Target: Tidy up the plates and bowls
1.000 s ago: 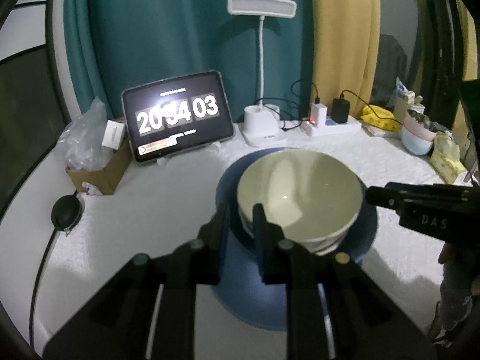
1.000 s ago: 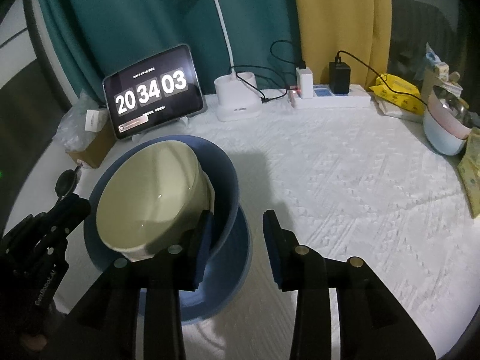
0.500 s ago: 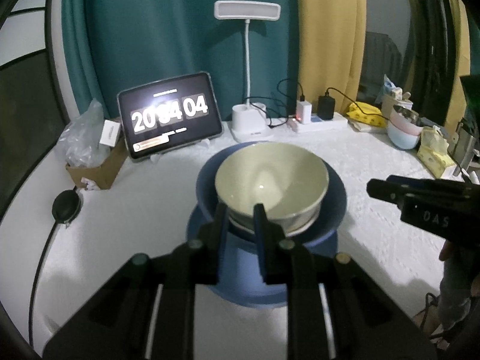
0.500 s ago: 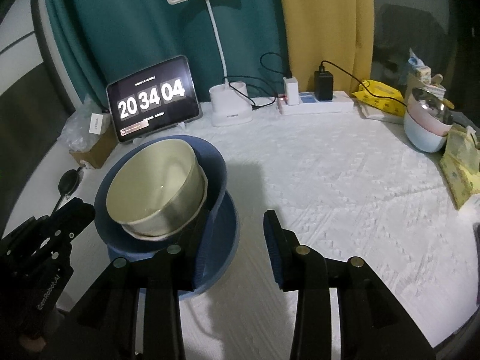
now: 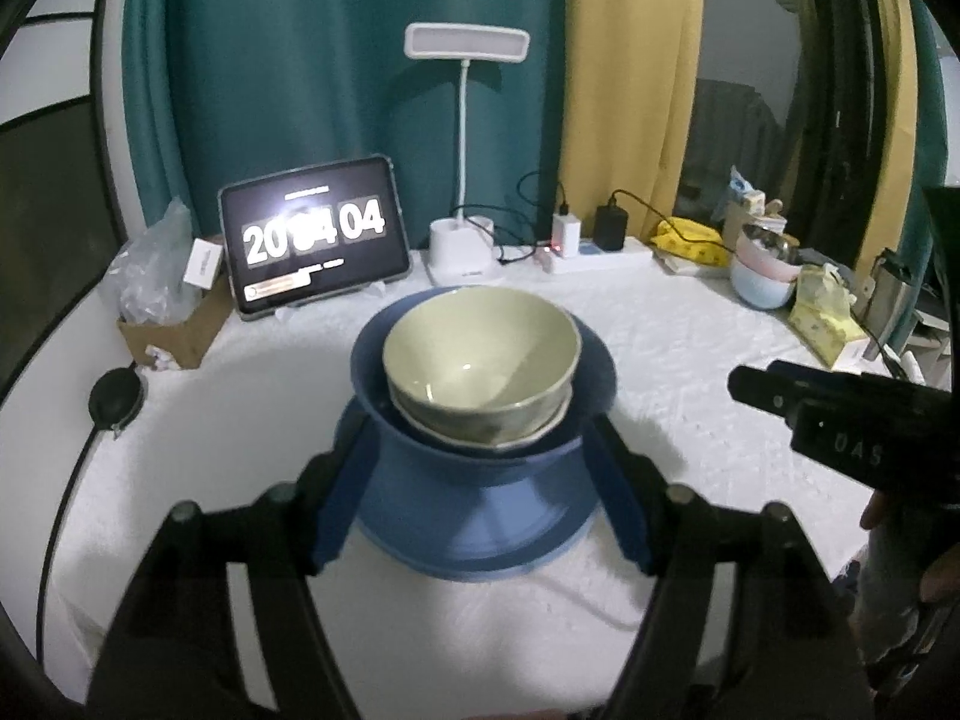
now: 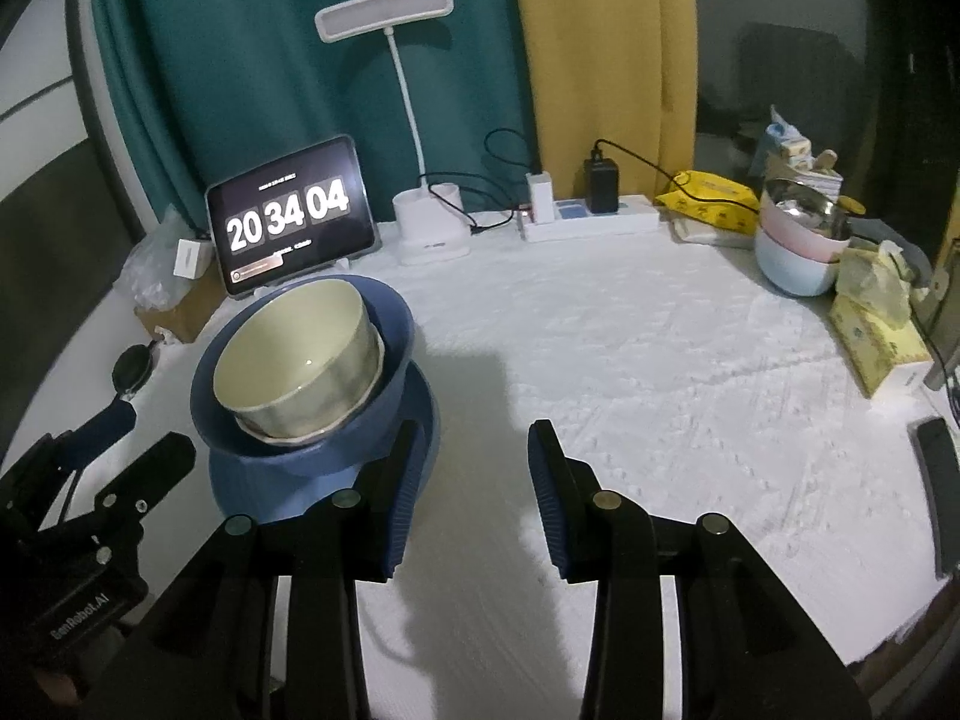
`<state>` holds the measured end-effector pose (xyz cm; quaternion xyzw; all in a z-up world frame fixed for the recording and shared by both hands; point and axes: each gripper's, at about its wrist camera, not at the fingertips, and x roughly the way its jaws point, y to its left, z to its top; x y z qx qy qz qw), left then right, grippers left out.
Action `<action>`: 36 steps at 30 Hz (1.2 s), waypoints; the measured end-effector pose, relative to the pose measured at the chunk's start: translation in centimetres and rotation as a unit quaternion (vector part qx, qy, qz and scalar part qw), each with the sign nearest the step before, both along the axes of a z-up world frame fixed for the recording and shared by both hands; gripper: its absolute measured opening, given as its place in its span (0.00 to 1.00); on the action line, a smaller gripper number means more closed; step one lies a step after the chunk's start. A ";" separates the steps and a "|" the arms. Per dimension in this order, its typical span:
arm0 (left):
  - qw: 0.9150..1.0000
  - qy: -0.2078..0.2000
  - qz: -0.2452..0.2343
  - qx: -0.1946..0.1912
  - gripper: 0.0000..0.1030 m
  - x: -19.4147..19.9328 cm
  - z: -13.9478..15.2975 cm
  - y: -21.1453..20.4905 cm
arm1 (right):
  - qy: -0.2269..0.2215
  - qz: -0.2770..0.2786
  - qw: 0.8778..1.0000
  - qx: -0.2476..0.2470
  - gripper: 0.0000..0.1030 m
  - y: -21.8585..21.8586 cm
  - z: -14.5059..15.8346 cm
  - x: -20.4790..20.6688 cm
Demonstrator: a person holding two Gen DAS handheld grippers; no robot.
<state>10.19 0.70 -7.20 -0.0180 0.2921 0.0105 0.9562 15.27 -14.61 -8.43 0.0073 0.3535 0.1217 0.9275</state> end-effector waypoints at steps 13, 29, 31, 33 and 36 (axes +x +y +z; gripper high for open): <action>0.999 -0.030 -0.016 0.001 0.74 -2.7 2.1 -1.4 | -0.039 -0.017 0.999 -0.008 0.38 -1.8 1.8 -3.9; 0.996 -0.088 -0.008 -0.009 0.81 -6.0 5.4 -1.0 | -0.084 -0.037 0.996 -0.018 0.40 -3.3 4.4 -7.2; 0.995 -0.098 -0.010 -0.012 0.82 -6.5 5.8 -0.9 | -0.091 -0.038 0.995 -0.019 0.41 -3.5 4.9 -7.6; 0.994 -0.108 -0.010 -0.014 0.82 -7.0 6.2 -0.9 | -0.097 -0.039 0.994 -0.020 0.42 -3.7 5.2 -8.0; 0.993 -0.115 -0.008 -0.012 0.82 -7.6 6.7 -0.9 | -0.103 -0.043 0.994 -0.021 0.42 -3.8 5.5 -8.4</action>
